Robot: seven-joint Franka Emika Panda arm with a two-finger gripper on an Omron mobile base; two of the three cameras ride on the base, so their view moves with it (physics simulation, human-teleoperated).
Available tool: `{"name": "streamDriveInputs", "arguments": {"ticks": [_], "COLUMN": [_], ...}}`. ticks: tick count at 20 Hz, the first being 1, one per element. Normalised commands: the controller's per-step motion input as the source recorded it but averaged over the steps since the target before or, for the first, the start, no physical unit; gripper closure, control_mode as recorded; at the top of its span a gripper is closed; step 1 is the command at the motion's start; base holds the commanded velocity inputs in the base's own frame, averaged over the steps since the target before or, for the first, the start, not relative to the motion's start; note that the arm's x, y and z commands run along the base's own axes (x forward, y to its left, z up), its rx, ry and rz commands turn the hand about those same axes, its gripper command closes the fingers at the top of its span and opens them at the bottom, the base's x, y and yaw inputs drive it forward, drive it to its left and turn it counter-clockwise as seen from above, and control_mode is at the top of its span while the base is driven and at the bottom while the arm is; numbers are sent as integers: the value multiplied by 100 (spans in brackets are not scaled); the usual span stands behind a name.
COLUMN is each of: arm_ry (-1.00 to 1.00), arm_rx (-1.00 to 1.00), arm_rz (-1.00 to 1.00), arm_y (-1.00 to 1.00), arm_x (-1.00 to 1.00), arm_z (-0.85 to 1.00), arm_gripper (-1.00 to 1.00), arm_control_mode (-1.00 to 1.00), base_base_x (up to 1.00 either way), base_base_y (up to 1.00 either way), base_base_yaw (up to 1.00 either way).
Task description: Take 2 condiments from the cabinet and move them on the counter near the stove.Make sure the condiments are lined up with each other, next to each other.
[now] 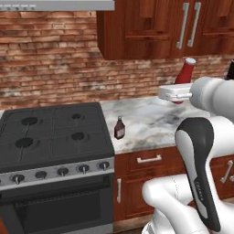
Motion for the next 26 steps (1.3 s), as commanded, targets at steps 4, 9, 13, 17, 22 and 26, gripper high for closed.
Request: {"name": "streamDriveInputs", "arguments": {"ticks": [4, 9, 13, 17, 22, 26], "arm_ry": [0, 0, 0, 0, 0, 0], "arm_rx": [0, 0, 0, 0, 0, 0], "arm_rz": [0, 0, 0, 0, 0, 0], "arm_y": [0, 0, 0, 0, 0, 0], "arm_x": [0, 0, 0, 0, 0, 0], "arm_z": [0, 0, 0, 0, 0, 0], "arm_gripper": [100, 100, 100, 100, 100, 100], "arm_control_mode": [100, 100, 100, 100, 100, 100], "base_base_x": [0, 2, 19, 20, 32, 50], "base_base_y": [84, 67, 38, 23, 7, 1], "base_base_yaw": [0, 0, 0, -1, 0, 0]}}
